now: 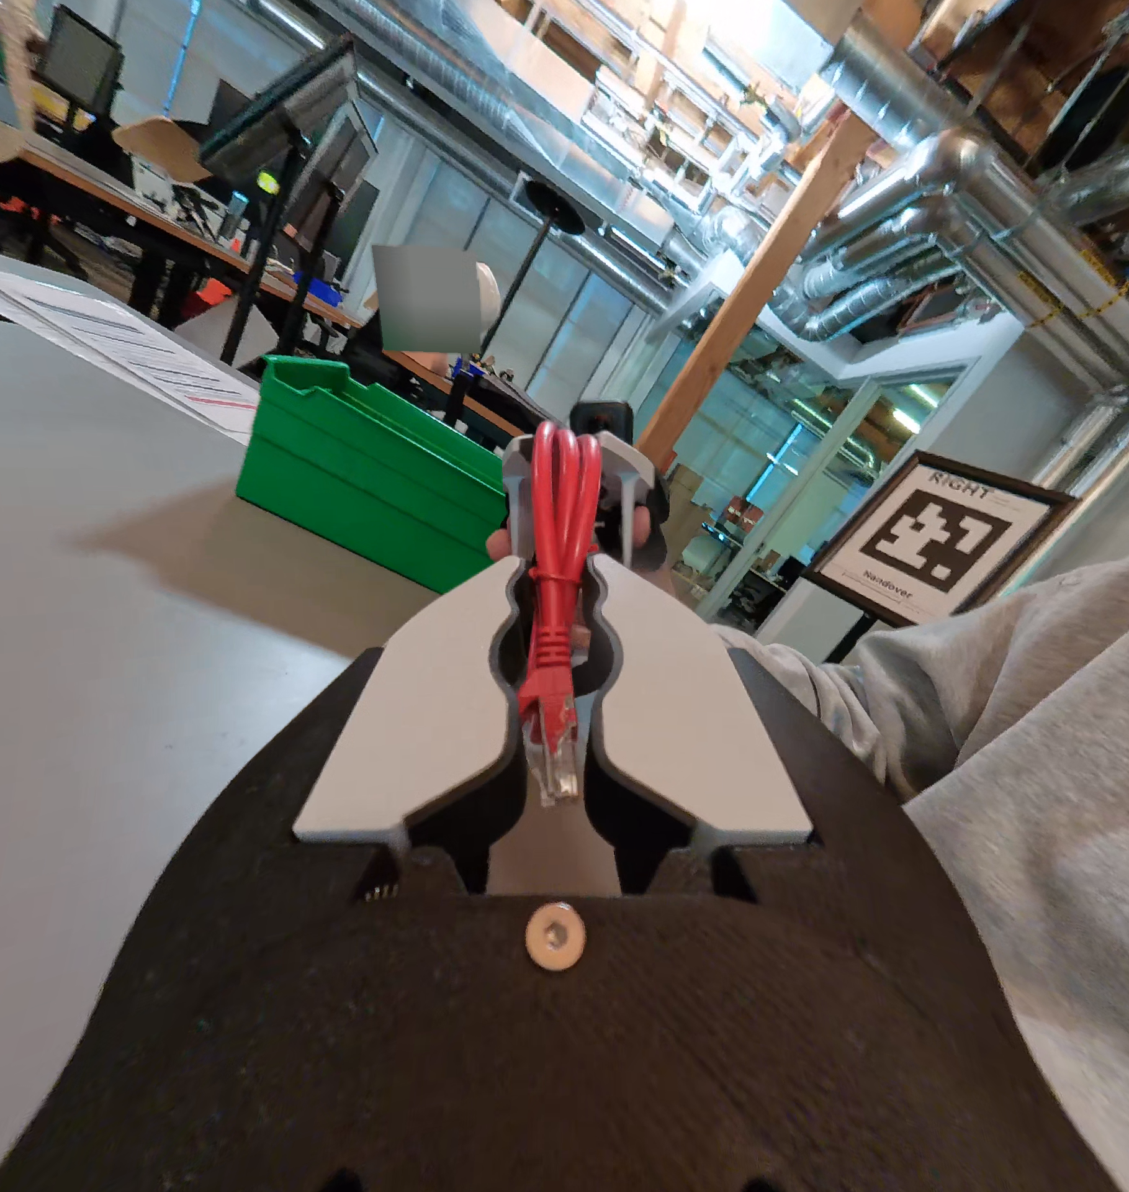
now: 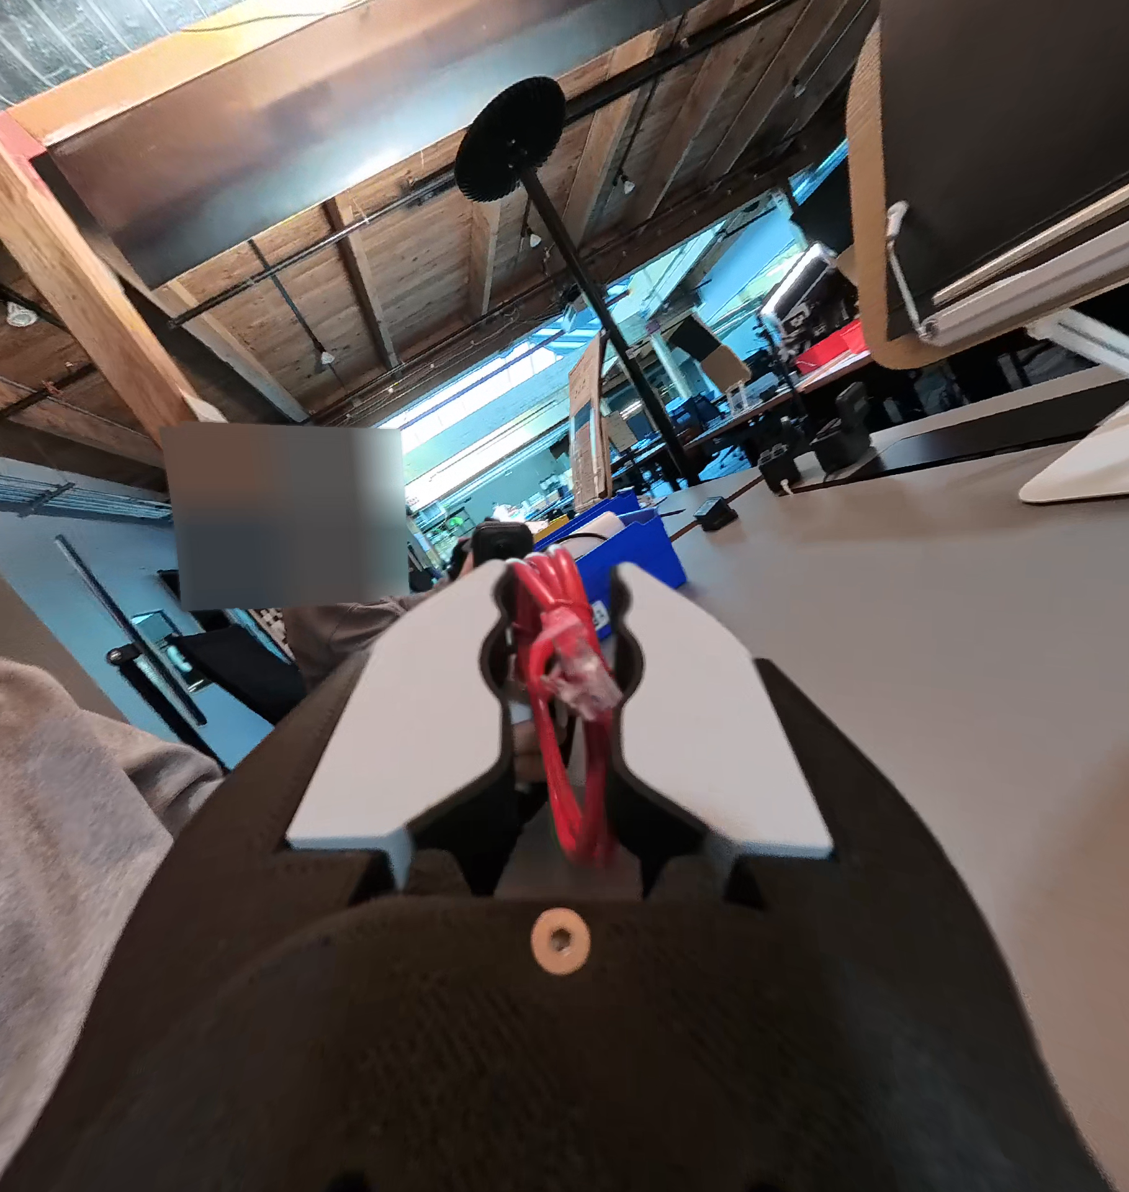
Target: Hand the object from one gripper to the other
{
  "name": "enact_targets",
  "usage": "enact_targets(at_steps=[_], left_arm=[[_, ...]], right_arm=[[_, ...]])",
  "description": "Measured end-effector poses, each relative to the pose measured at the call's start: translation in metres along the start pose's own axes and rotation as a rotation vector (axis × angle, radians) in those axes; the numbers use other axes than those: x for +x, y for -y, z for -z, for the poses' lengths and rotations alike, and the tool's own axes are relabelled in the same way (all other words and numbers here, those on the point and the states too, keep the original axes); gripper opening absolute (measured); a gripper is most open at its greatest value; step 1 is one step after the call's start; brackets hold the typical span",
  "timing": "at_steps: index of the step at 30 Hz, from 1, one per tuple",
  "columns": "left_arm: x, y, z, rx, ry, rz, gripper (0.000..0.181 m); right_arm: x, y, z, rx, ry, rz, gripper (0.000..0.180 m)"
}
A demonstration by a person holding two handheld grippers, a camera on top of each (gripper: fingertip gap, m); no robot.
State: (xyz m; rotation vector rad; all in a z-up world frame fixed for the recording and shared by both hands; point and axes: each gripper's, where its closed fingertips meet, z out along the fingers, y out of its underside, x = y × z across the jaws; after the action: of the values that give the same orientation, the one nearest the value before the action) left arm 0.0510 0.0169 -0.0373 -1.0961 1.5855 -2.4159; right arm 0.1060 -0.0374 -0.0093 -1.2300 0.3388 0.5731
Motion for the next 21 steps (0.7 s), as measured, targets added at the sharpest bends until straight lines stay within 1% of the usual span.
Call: enact_targets(at_steps=[2, 4, 6, 8, 11, 12, 14, 17, 19, 21], left_arm=[[-0.006, 0.007, 0.005, 0.042, 0.029, 0.024, 0.015], [-0.014, 0.014, 0.012, 0.092, 0.055, 0.057, 0.015], [-0.022, 0.022, 0.021, 0.150, 0.082, 0.103, 0.015], [-0.031, 0.028, 0.029, 0.205, 0.106, 0.158, 0.015], [-0.043, 0.031, 0.038, 0.247, 0.144, 0.222, 0.015], [-0.046, 0.030, 0.039, 0.249, 0.155, 0.231, 0.014], [-0.048, 0.028, 0.039, 0.237, 0.167, 0.234, 0.014], [-0.046, 0.025, 0.035, 0.207, 0.168, 0.220, 0.015], [-0.044, 0.022, 0.032, 0.179, 0.172, 0.200, 0.015], [-0.041, 0.019, 0.028, 0.149, 0.173, 0.175, 0.014]], right_arm=[[0.006, 0.003, 0.001, 0.026, -0.047, 0.033, 0.052], [0.011, 0.007, 0.002, 0.039, -0.102, 0.095, 0.067], [0.015, 0.006, 0.002, 0.023, -0.163, 0.187, 0.077], [0.017, 0.003, 0.000, -0.020, -0.237, 0.340, 0.088], [0.012, -0.010, -0.009, -0.151, -0.325, 0.695, 0.096], [0.008, -0.019, -0.013, -0.212, -0.336, 0.833, 0.091], [0.002, -0.048, -0.021, -0.389, -0.312, 1.082, 0.080], [0.006, -0.088, -0.024, -0.650, -0.314, 1.398, 0.062], [0.010, -0.104, -0.023, -0.770, -0.313, 1.610, 0.043], [0.012, -0.113, -0.022, -0.840, -0.310, 1.759, 0.028]])
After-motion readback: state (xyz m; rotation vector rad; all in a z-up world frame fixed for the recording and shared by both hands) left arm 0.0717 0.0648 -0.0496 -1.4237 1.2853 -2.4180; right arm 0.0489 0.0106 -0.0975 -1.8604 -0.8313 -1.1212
